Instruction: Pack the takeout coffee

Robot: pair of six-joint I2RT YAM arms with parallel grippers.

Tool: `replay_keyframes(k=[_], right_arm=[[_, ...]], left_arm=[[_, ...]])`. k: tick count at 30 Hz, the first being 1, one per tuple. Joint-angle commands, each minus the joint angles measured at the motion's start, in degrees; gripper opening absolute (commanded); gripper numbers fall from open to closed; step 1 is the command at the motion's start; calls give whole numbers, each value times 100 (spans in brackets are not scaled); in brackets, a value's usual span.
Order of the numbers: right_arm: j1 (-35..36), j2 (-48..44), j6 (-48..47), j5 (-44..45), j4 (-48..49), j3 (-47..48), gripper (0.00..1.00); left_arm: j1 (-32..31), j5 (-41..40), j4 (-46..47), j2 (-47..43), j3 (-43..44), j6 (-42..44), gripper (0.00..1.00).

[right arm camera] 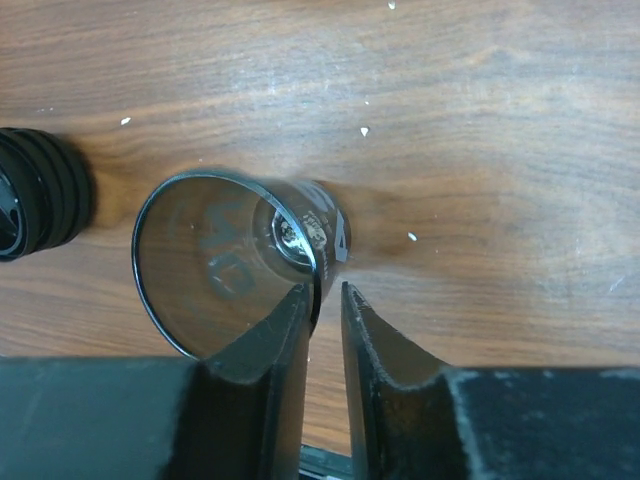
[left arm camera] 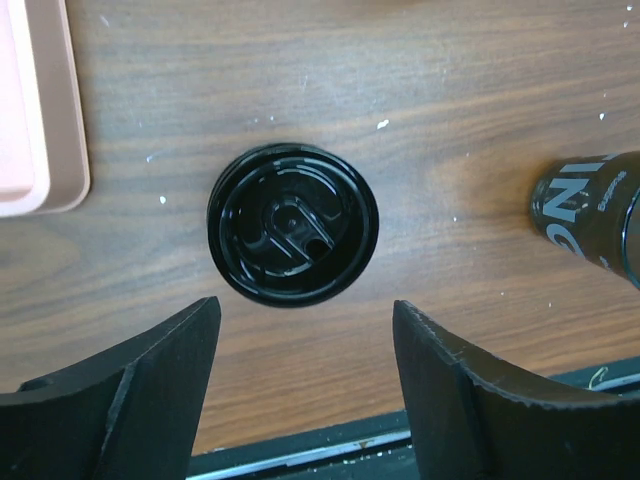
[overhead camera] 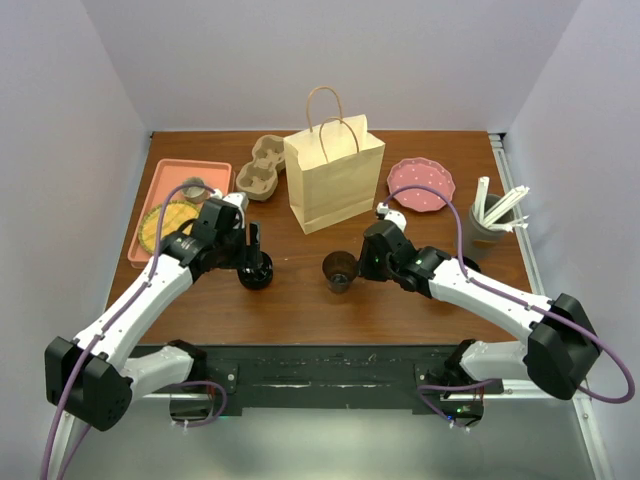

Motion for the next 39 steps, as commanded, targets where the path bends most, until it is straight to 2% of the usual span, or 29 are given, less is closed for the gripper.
replay_keyframes(k=[1,7,14,18,23,32,37,39], right_arm=[[33,-147,309,331,-423,304,30],[33,-867,309,375,-1443,902,46],[33,-1895,265,322,-1963,973,54],[42,-2203,379,463,-2280,955,56],[42,-2406,388,577,-2526,1008,57],[33,-2353,353,612,-2535,1043,58],[33,-2283,318,612,-2491,1035,59],[33,-2274,318,612,-2465,1043,59]], left_arm=[[-136,-191,394,135,-48,146,71],[-505,-428,701,381,-189,-47,66],[-673,-595,1079,891,-110,14,63],[-743,-736,1193,1225,-119,58,61],[-822,-701,1378,1515,-48,93,55],[-980,-903,1255,1911,101,67,48],[-1042,-929,1185,1885,180,76,33],[-1059,-912,1141,1832,215,93,23]])
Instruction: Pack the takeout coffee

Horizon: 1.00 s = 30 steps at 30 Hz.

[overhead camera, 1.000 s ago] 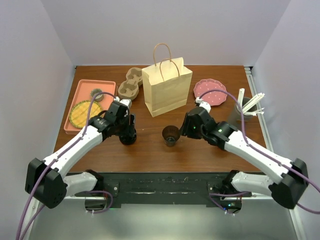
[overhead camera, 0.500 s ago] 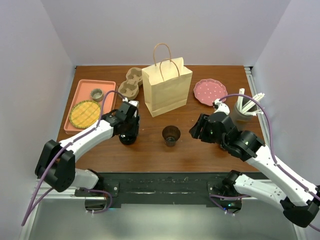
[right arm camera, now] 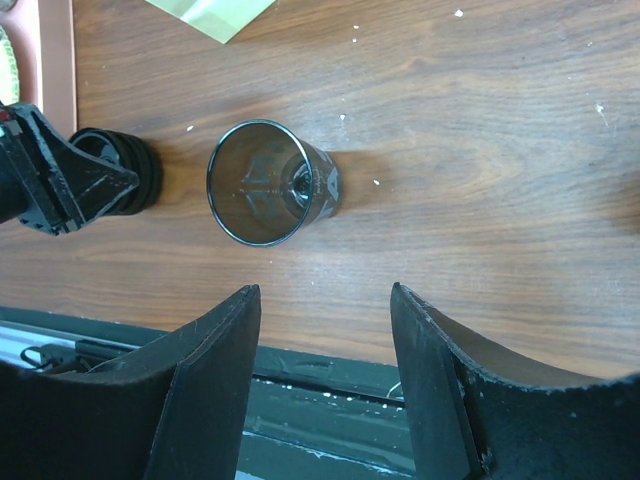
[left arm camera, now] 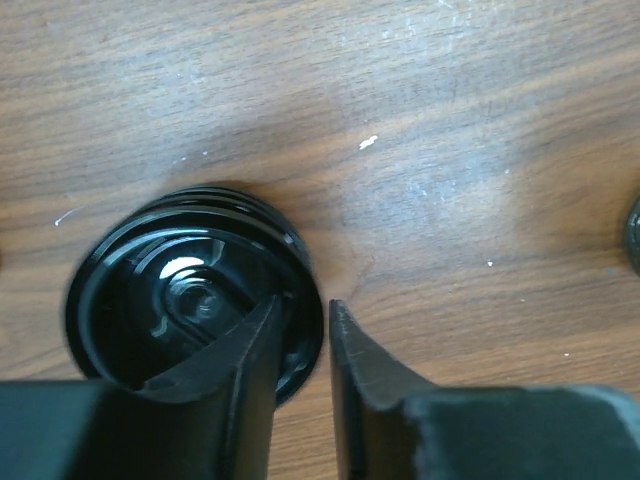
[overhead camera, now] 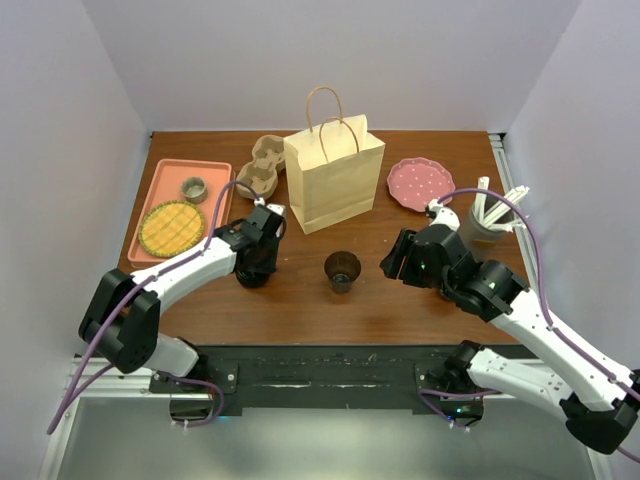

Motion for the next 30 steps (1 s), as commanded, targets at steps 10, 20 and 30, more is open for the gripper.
replay_keyframes(k=[10,20,30], right_arm=[[14,168,-32,131,170,233,60],[14,72,-1409,-202,1109,400,62],[22,-834,-3783,-2405,4112,-663,64]], left_arm=[[-54,108,-74,-307,219,39,0],[-54,775,-813,-1026,729,65,0],[-54,3480,-718,-1836,844,-312,0]])
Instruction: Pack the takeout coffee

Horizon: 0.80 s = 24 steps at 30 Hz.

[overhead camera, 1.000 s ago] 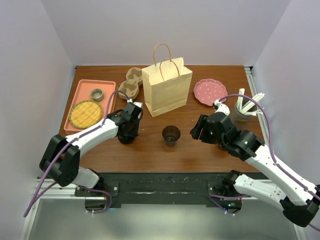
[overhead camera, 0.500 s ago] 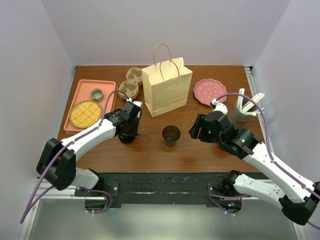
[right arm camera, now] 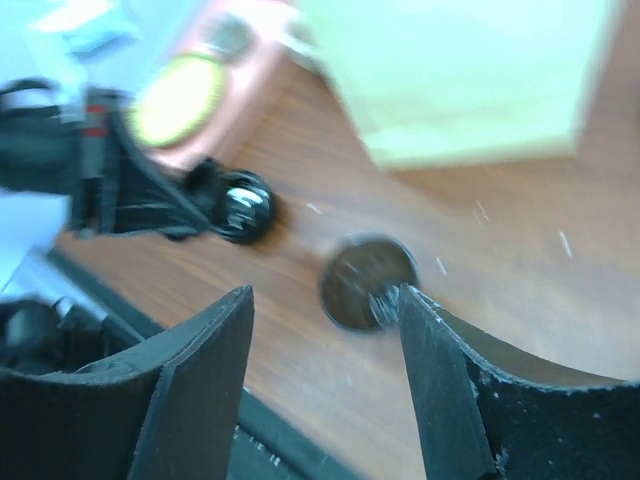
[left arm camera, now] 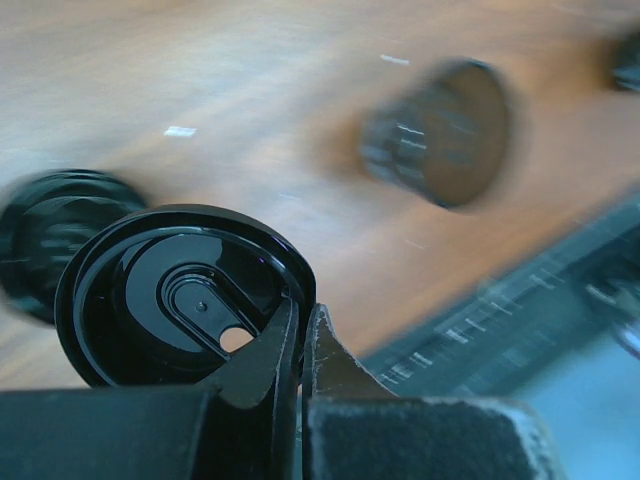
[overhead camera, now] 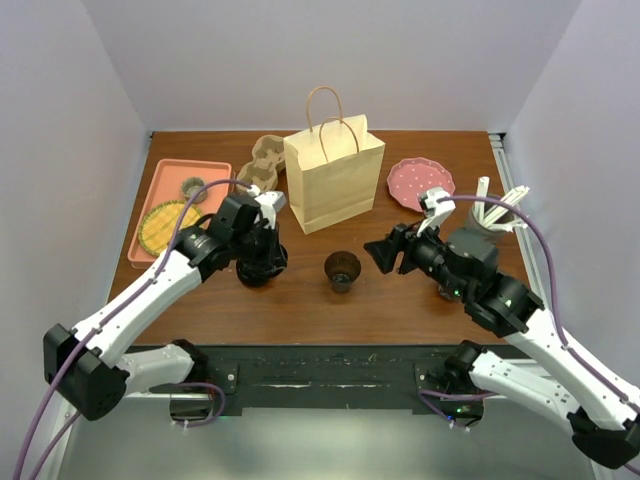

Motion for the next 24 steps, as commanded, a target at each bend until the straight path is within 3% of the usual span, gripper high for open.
replay_keyframes(k=[1,6,12,17,24], right_arm=[[22,-198,-1759,-1988,1892,-410,64],[22,-127,-3383,-3363,2262,-639,65],[110,205,-4873,-3804,1833,-193,66],[680,741,-5962,-3621,990,292,66],[1621,988,-6597,-2812,532,398,68]], left_arm=[[-19,1949,308,-450,109,-382,0],[-19,3636,1212,-951,-347,-1400,0],[-19,4175,1013,-1049,-576,-1386,0],[-19,4360,819,-1102,-568,-1315,0],[-10,4799,994,-987,-577,-1551,0]])
